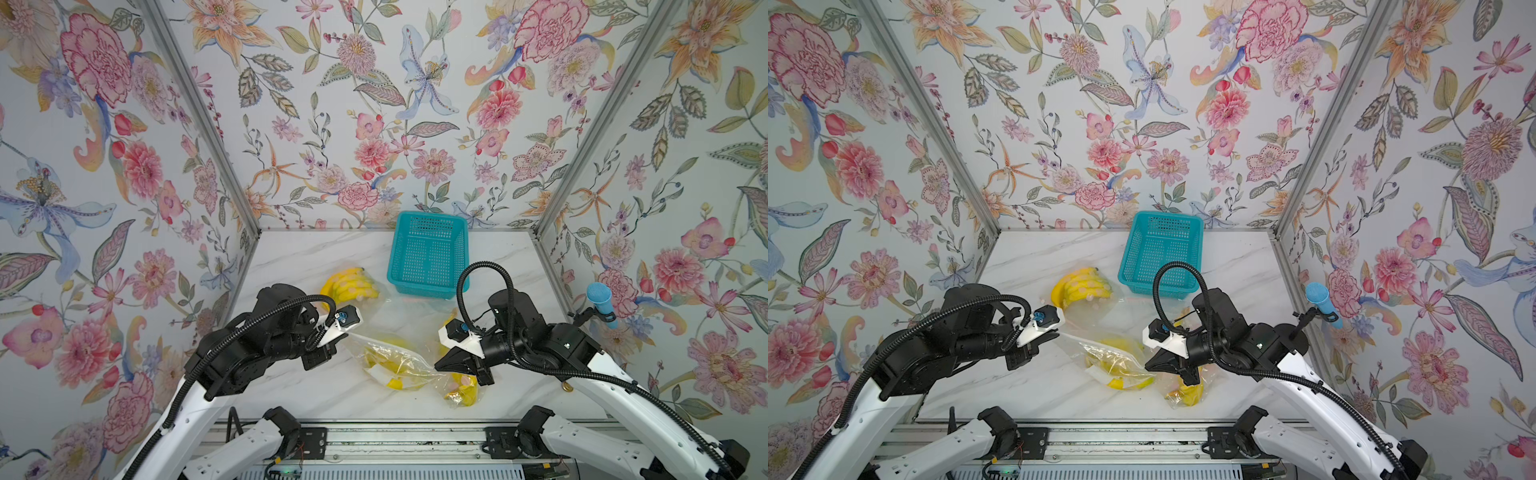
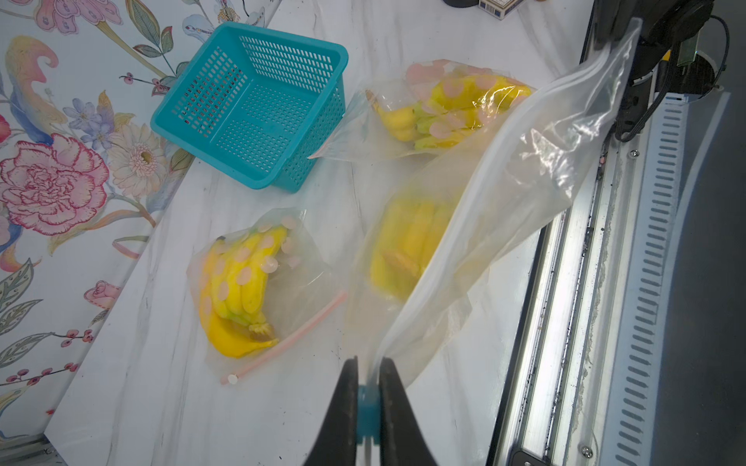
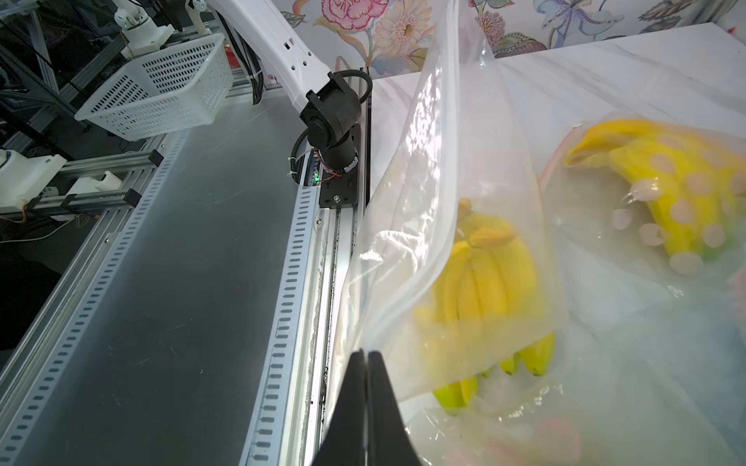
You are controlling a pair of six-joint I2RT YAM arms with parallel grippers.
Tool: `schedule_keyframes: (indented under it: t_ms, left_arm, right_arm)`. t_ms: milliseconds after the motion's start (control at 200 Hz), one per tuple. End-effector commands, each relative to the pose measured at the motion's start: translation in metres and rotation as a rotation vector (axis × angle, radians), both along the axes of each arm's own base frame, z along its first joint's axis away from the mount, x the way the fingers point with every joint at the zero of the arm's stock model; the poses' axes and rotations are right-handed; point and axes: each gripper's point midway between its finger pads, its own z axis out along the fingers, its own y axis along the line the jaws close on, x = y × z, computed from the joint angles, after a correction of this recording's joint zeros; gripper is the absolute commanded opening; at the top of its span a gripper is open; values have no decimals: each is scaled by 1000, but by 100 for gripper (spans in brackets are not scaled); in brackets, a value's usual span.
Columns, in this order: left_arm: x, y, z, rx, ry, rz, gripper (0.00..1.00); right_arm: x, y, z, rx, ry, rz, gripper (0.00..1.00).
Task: Open the zip-top bag and take out the banana
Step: Unzip the zipper on the zipper food storage bag, then open the zipper of the food storage bag at the center of the board.
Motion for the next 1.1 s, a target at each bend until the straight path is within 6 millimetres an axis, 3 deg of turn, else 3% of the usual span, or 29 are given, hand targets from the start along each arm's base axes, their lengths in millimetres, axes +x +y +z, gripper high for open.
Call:
schedule_keyframes:
  t_ms: [0,130,240,390,540,721,841,921,1096]
  left_arm:
    - [1,-5,-6,4,14,-35,8]
    - [3,-11,-8,0,28,-51,8]
    - [7,-8,-7,10,14,-27,8]
    - [20,1,2,19,-44,55,7]
    - [60,25,27,52,-167,302,5]
    - [83,16,63,-15,-206,366,4]
    - [75,-2,71,-112,-147,312,4]
    - [57,-23,68,-211,-60,236,3]
    - [18,-62,33,-312,106,187,3]
  right_arm:
    - [4,16,-3,0,-49,13,0]
    - [10,35,0,7,-96,7,0]
    - [25,39,16,41,-154,-59,0]
    - [80,15,57,95,-329,-327,0]
    - [142,-18,101,167,-447,-557,0]
    - [183,11,134,272,-433,-507,0]
    - [212,29,137,311,-429,-480,0]
    - [228,39,123,305,-367,-440,0]
    - [245,31,91,257,-286,-479,8]
